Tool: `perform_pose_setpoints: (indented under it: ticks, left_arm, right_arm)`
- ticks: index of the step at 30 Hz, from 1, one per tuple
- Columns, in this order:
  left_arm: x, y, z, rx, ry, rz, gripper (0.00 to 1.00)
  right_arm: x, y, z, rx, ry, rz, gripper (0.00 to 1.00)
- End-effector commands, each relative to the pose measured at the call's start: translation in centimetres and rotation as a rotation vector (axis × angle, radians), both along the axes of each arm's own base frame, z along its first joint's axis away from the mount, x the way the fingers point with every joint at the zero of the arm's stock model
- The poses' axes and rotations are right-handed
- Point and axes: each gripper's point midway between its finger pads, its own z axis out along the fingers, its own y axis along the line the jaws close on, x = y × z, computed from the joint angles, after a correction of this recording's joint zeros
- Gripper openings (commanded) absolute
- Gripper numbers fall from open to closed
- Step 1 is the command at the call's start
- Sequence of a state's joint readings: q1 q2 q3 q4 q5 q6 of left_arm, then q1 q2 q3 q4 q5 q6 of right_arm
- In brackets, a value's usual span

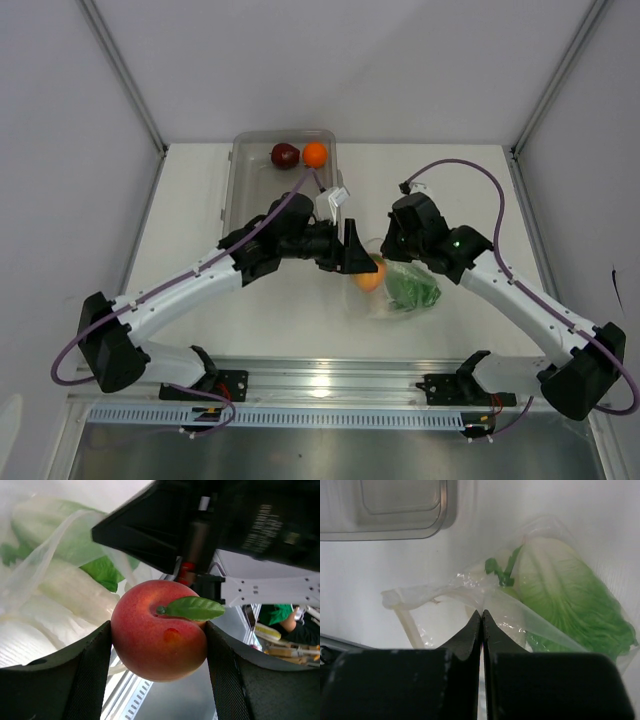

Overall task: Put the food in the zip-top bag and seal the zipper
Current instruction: Place the fake fruit in the zipper food storage bag.

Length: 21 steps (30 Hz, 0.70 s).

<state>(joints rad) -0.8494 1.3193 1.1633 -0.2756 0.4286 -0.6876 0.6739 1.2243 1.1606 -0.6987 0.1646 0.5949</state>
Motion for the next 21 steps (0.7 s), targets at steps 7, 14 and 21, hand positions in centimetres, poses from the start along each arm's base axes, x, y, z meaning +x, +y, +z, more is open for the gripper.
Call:
perform_pose_setpoints:
  ticks: [7,14,21]
  left_arm:
    - [1.3,-0.7,-5.1,0.051,0.152,0.156,0.01]
    - [1.2,-1.2,-7.6,0.075,0.181,0.146,0.01]
    - [3.0,-3.9,-7.4,0.096,0.156,0.112,0.00]
  right_arm:
    - [-0.4,-0.4,4.9,0.132,-0.124,-0.136,0.00]
    - [-1.8,-0.9,5.8,0.157,-0.139,-0.104,0.00]
    - [-2.6,-0.6,5.6,0.211,-0.138,-0.092,0.00]
